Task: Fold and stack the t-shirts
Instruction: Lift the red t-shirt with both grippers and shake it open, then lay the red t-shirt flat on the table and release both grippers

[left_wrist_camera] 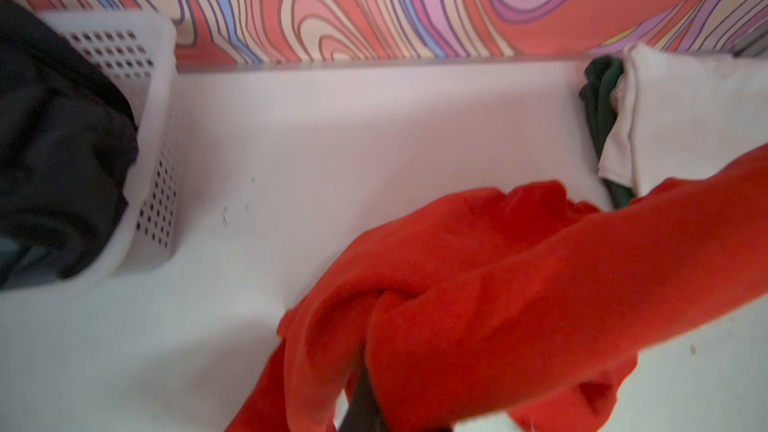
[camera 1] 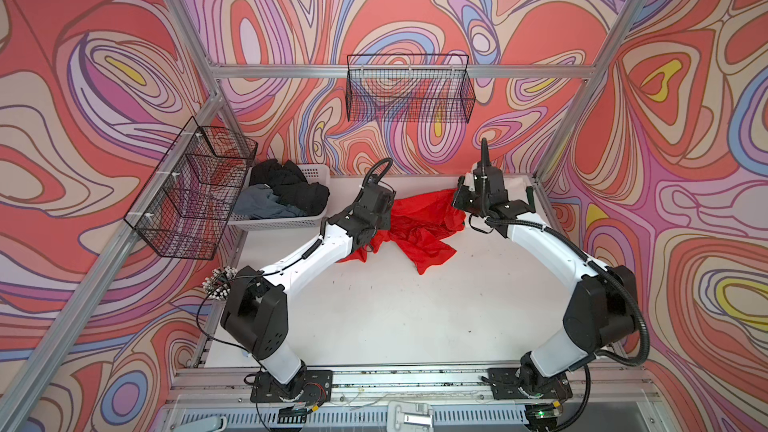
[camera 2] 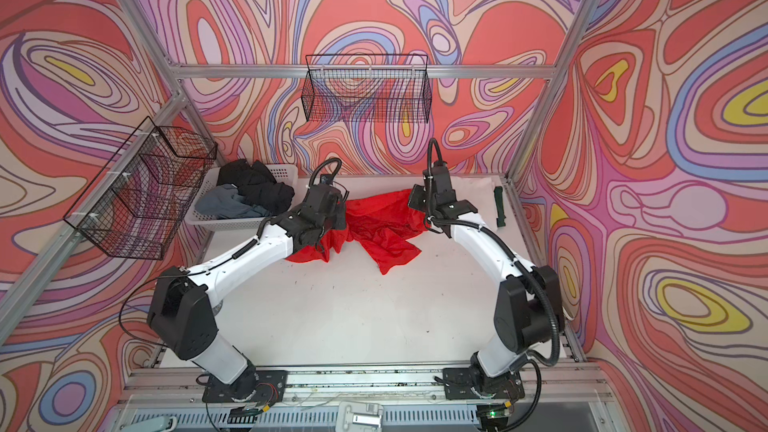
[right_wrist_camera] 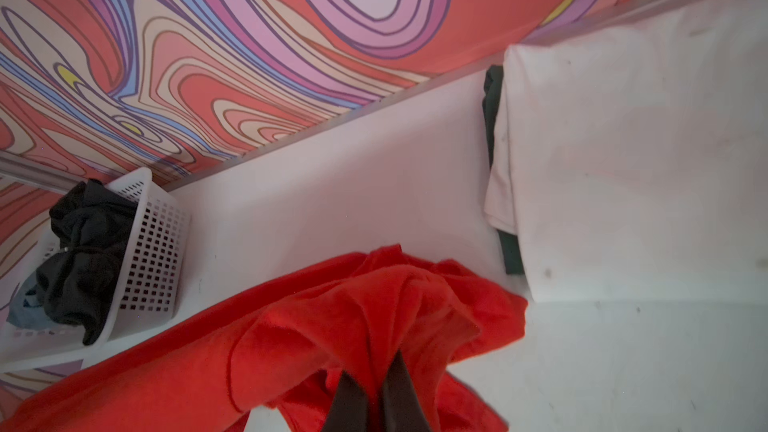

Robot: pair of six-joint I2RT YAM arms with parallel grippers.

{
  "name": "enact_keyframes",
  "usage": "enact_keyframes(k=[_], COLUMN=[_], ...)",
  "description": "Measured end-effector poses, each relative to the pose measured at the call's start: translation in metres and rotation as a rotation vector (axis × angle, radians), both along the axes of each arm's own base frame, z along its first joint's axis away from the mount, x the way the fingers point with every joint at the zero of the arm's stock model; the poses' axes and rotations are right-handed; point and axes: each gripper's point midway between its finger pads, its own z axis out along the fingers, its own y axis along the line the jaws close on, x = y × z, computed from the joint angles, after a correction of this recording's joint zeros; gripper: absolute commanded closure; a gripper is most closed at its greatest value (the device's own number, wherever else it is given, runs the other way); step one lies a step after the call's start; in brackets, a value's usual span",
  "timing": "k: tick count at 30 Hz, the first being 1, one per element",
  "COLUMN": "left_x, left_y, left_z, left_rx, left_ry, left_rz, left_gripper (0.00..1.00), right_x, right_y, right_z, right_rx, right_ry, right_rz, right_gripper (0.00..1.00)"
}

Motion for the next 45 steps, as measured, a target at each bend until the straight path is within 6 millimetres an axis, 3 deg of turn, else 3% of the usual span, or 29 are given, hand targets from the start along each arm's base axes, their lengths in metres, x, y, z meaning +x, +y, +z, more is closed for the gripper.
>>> enact_keyframes(k=[3,7,12,17,19,23,28,31,33,36,41,45], left_x=[0.01,-0.001,-0.054,-0.129,-0.153,-0.186,-0.198,-0.189,-0.178,-0.15,-0.104,-0.063], left_y=[-0.002,0.003,0.024,0.022,0.022,0.019,0.013,0.007,0.004,0.007,0.014,0.009], left_z=[0.029,0.048,0.071,0.133,0.155,0.196,0.228,0.231,0.221,0.197,0.117,0.05], left_rx=[-0.001,-0.013,-0.051,-0.13,-0.161,-0.201,-0.238,-0.211,-0.178,-0.155,-0.089,-0.057], left_ry=[-0.055,-0.084,-0.126,-0.272,-0.315,-0.356,-0.383,-0.385,-0.365,-0.306,-0.149,0.002], left_rz=[-0.011,-0.023,-0.048,-0.159,-0.205,-0.284,-0.328,-0.318,-0.299,-0.253,-0.176,-0.145], left_gripper=[1.0,1.0,1.0,1.0,1.0,1.0,1.0,1.0,1.0,1.0,1.0,1.0], right_x=[0.02,0.013,-0.031,-0.089,-0.107,-0.128,-0.147,-0.14,-0.125,-0.087,-0.024,0.014], right_y=[0.003,-0.001,-0.013,-0.016,-0.016,-0.015,-0.024,-0.026,-0.025,-0.02,-0.006,0.001], right_z=[0.016,0.037,0.092,0.157,0.175,0.22,0.277,0.288,0.279,0.24,0.129,0.058], right_rx=[-0.012,-0.019,-0.007,0.05,0.066,0.08,0.074,0.054,0.032,-0.018,-0.113,-0.159], right_ry=[-0.039,-0.075,-0.161,-0.285,-0.309,-0.367,-0.484,-0.507,-0.485,-0.402,-0.177,-0.05], right_rz=[0.001,0.002,0.014,0.083,0.113,0.145,0.139,0.12,0.107,0.076,0.057,0.049], right_gripper=[1.0,1.0,1.0,1.0,1.0,1.0,1.0,1.0,1.0,1.0,1.0,1.0])
